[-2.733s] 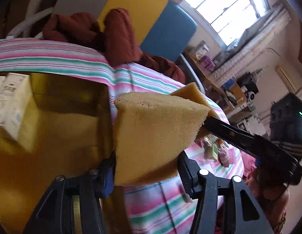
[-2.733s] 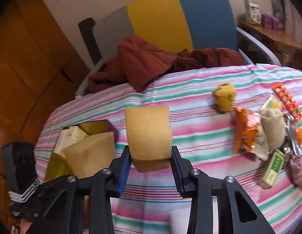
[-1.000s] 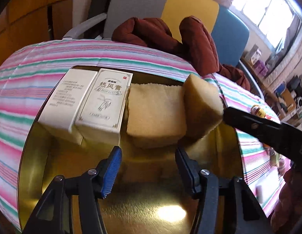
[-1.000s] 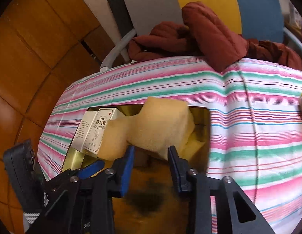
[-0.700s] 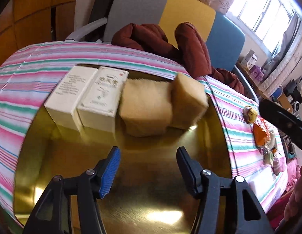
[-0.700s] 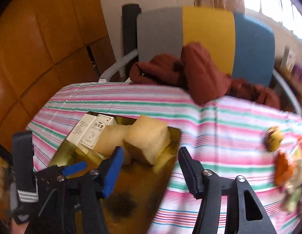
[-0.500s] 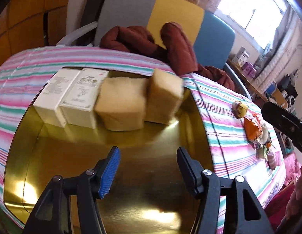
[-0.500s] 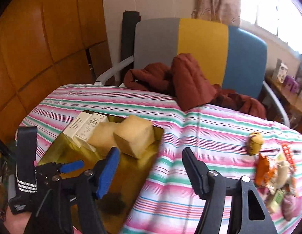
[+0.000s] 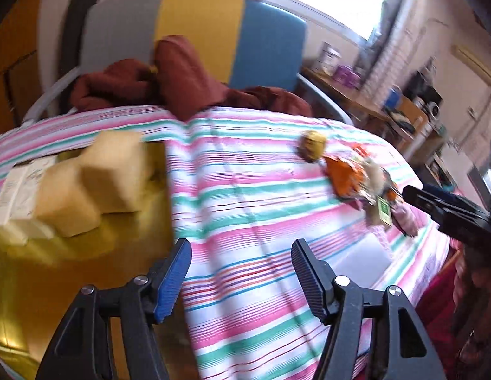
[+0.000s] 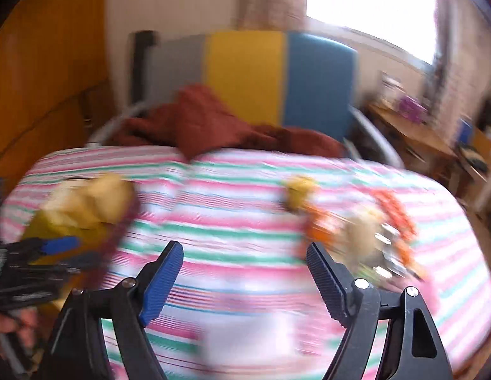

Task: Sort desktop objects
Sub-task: 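Reach the left gripper to the white foam block while the right reaches the pink container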

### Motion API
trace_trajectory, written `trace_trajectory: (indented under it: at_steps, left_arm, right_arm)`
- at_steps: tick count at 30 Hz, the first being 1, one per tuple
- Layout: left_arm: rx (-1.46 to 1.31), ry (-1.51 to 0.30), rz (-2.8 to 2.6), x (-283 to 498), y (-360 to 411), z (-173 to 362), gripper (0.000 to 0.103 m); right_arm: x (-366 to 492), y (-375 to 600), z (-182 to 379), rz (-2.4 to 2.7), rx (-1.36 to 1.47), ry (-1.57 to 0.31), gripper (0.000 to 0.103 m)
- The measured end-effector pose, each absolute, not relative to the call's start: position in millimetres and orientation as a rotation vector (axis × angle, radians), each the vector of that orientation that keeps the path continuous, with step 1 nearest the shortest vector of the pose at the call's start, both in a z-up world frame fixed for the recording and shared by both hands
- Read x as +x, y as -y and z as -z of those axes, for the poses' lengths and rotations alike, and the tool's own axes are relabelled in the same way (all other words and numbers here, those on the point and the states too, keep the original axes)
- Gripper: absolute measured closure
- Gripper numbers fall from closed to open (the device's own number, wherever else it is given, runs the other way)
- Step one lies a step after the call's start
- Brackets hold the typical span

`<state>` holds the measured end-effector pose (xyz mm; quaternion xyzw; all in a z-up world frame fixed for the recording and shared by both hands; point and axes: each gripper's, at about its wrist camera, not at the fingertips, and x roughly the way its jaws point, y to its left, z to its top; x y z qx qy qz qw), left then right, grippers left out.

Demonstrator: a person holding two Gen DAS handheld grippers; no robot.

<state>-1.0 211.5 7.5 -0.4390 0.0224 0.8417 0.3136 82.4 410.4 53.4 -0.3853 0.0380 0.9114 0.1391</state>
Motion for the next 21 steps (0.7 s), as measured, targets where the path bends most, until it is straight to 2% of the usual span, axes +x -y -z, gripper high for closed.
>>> trace_trajectory:
  at_steps: [3, 7, 13, 19, 21]
  left_arm:
    - [-1.138, -0.120, -2.157, 4, -245, -6, 0.031]
    - [-1.115, -0.246, -2.031, 15, -293, 0, 0.027]
    - [-1.080, -0.426, -1.756, 45, -357, 19, 0.027]
    - [-1.008, -0.632, -1.615, 76, -378, 37, 0.023]
    - [-1.018, -0.647, -1.635, 75, -383, 43, 0.024]
  right_arm:
    - [95, -468, -37, -2.451, -1.138, -0.240, 0.022]
    - [108, -507, -27, -2.267, -1.102, -0.229, 0.022]
    - [106, -512, -15, -2.249, -1.177, -0.270, 0.021]
    - [111, -526, -6, -2.236, -1.193, -0.369, 0.021]
    - [112, -529, -2, -2.246, -1.209, -0.421, 0.021]
